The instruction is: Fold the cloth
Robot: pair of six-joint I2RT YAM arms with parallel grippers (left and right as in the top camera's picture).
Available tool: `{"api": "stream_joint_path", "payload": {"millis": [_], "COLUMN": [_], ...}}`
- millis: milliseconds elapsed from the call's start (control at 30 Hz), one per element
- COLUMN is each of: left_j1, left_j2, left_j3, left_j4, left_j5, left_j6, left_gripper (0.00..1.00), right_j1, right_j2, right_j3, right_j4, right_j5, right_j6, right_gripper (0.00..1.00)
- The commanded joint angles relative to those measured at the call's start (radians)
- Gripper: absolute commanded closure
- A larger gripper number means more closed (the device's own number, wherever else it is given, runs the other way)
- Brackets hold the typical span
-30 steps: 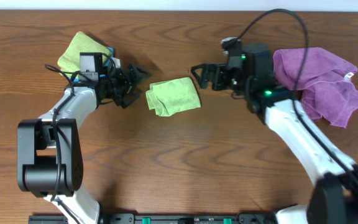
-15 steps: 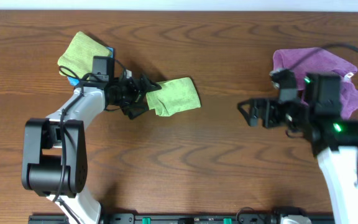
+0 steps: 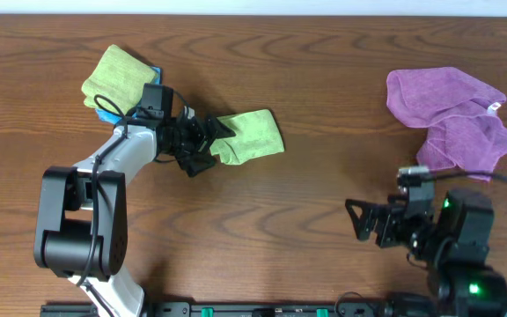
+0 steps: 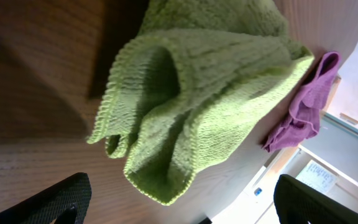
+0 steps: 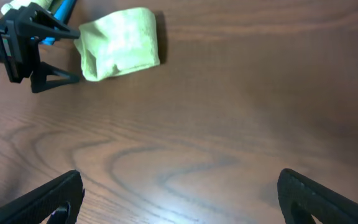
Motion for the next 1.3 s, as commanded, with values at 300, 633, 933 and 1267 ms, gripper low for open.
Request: {"api": "stream_joint_path", "payload": {"millis": [300, 633, 933, 1267], "left_j1": [-0.003, -0.042, -0.084, -0.114], "left_j2": [-0.022, -0.018, 0.001, 0.062], "left_j3": [-0.06, -0.062, -0.062, -0.062], "left_j4": [0.05, 0.091, 0.134, 0.233], "left_j5": [-0.109, -0.19, -0.261, -0.257], "left_j6": [-0.052, -0.089, -0.116, -0.153], "left_gripper": [0.05, 0.05, 0.05, 0.04], "right_j1": [-0.014, -0.014, -0.014, -0.014], "right_j2": [-0.057, -0.057, -0.057, -0.057], "right_j3": [-0.039, -0.039, -0.039, -0.039], "right_j4": [-0.013, -0.014, -0.014, -0.014], "right_j5": [-0.007, -0.006, -0.006, -0.006], "right_j6": [0.168, 0.168, 0.168, 0.168], "right_gripper": [0.01, 0.01, 0.01, 0.01]}}
